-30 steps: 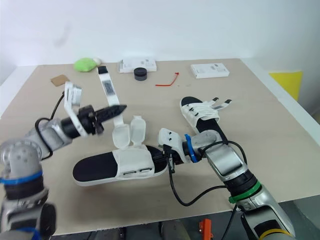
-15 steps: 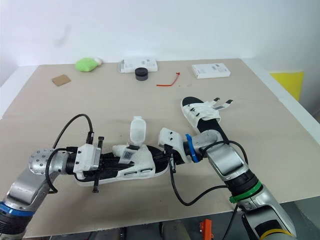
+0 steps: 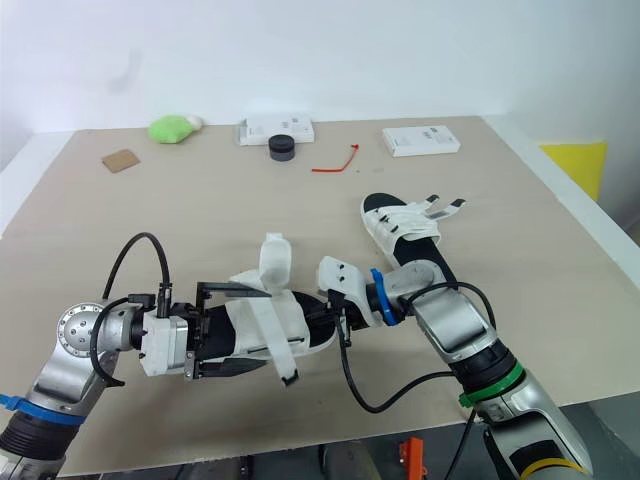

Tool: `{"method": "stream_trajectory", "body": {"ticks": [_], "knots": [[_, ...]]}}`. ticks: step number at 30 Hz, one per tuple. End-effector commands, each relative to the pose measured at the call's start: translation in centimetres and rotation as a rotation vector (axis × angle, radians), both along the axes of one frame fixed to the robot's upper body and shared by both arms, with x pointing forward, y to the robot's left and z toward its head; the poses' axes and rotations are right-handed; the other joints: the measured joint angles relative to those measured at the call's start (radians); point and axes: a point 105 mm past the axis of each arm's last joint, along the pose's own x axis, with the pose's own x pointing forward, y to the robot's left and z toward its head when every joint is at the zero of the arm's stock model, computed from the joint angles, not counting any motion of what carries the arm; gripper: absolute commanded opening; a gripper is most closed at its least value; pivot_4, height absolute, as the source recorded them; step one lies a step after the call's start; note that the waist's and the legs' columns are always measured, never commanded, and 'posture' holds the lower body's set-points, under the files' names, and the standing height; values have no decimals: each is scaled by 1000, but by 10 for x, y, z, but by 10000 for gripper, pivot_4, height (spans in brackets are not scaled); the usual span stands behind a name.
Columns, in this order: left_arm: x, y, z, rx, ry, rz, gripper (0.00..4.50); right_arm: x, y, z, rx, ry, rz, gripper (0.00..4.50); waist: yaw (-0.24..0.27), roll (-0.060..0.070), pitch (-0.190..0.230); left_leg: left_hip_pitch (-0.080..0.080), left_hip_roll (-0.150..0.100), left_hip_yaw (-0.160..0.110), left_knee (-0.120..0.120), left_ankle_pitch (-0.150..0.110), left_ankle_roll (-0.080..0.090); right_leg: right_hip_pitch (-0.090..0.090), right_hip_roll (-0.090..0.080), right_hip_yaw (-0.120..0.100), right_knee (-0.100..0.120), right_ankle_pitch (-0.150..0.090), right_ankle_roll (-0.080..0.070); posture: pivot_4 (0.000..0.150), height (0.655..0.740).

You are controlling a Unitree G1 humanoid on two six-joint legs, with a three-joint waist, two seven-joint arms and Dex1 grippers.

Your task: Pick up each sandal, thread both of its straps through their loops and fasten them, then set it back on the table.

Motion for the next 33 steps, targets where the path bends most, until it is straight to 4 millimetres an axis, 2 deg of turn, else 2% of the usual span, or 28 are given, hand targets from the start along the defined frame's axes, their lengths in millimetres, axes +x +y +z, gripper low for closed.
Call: {"method": "stream_trajectory", "body": {"ticks": [1,3,6,8,11,14,16,19,22,23,26,29,33], "knots": [[-12,14,-4,41,103,-21,44794,-1,-15,-33,-108,89,-66,0,-1,0,0,0,1,0,0,0,0,0,1,0,0,0,0,1500,7400],[-17,23,-4,75,117,-28,44794,0,-16,-32,-109,88,-65,0,-1,1,0,0,1,0,0,-1,1,-2,1,0,0,-1,-1,1500,7400],[-21,39,2,102,238,3,44794,1,-16,-33,-112,87,-62,0,-1,0,1,0,3,0,0,-1,1,-6,1,0,0,-1,-1,1500,7400],[-21,48,10,82,393,52,44794,1,-16,-33,-114,87,-61,0,-2,1,1,0,4,1,0,-1,1,-7,1,0,0,-1,-2,1500,7400],[-24,61,29,5,765,102,44794,2,-15,-33,-112,89,-56,0,-2,0,2,0,5,2,0,-1,1,-8,1,-1,1,-1,-2,1500,7400],[-40,68,38,-7,1074,68,44794,2,-14,-32,-112,89,-52,0,-3,3,4,0,7,3,0,-1,1,-9,1,-3,1,-1,-2,1500,7400],[-51,73,31,5,1211,77,44794,2,-14,-32,-111,89,-48,0,-3,6,6,0,8,5,-1,-2,0,-10,1,-3,1,-1,-2,1500,7400],[-68,76,7,59,1336,125,44794,2,-13,-31,-111,90,-46,0,-4,7,6,1,8,6,-2,-4,-1,-11,1,-3,1,-2,-3,1500,7400],[-86,67,-20,131,1350,168,44794,1,-13,-32,-112,94,-45,0,-3,6,5,1,9,5,-3,-5,-2,-12,2,-3,1,-3,-6,1500,7400],[-83,61,-34,140,1283,234,44794,0,-13,-32,-113,95,-46,0,-3,6,5,1,9,6,-4,-5,-2,-12,2,-3,1,-3,-6,1500,7400],[-61,47,-59,87,1191,425,44794,-1,-14,-33,-115,100,-46,0,-1,7,3,2,8,6,-4,-5,-2,-11,1,-2,1,-3,-6,1500,7400],[-37,37,-62,-3,1179,532,44794,-3,-14,-33,-120,101,-42,0,5,1,-1,3,8,4,-4,-4,-2,-9,3,-3,1,-3,-7,1500,7400],[-12,20,-55,-107,1216,554,44794,-4,-12,-32,-118,103,-38,0,8,4,-3,4,6,3,-3,-3,-1,-8,3,-2,1,-2,-6,1500,7400]]}}
